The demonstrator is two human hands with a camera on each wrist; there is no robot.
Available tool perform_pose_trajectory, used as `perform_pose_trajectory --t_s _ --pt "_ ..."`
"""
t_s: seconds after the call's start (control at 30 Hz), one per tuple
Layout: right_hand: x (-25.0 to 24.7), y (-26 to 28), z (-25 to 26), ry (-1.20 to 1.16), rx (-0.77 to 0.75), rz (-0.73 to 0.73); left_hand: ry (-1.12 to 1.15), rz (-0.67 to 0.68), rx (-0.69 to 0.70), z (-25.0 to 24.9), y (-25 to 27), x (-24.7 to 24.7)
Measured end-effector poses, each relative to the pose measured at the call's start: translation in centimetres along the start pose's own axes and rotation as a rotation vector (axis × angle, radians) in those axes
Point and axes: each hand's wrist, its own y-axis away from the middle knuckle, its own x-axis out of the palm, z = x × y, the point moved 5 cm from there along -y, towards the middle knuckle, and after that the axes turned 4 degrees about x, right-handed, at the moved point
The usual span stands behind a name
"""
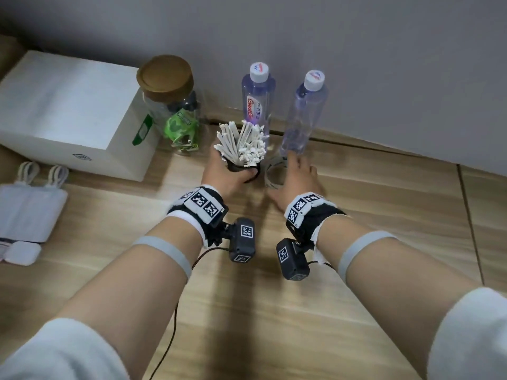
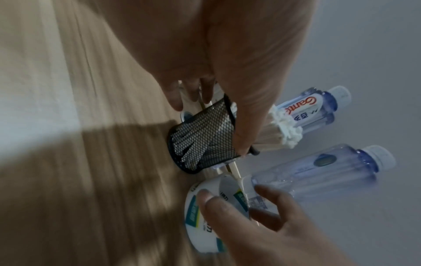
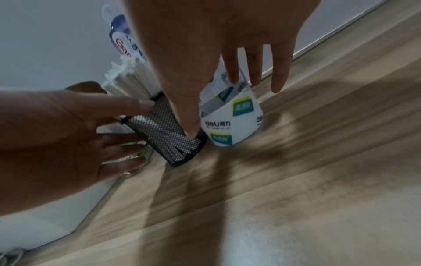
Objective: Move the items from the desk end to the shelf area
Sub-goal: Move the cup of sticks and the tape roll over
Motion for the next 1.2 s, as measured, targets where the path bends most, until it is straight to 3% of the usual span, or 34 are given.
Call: perform_pose_trajectory --t_s 0.13,0.27,0.47,0.73,1.07,1.2 --pt "0.7 0.0 0.3 0.027 -0.006 -0.045 0.004 -0.013 0.026 1.1 -0.7 0.4" --pt "1.1 3.0 -0.2 0.058 0.077 0.020 -0.006 -0.049 0.034 2.3 1.3 -0.1" --pt "2.3 7.5 -2.9 0.024 0.140 0.117 0.078 0.065 0.097 1.3 2.1 1.2" --pt "2.5 8.6 -3.9 -0.099 0.102 -0.018 0.149 0.032 0.131 2.3 0.6 2.6" --pt "3.2 6.7 -3.5 -0.108 0.054 -0.075 0.172 0.004 0.236 2.5 -1.3 3.4" --pt "3.1 7.5 -4.0 -0.155 0.062 -0.077 0.141 0.026 0.226 3.2 0.4 2.7"
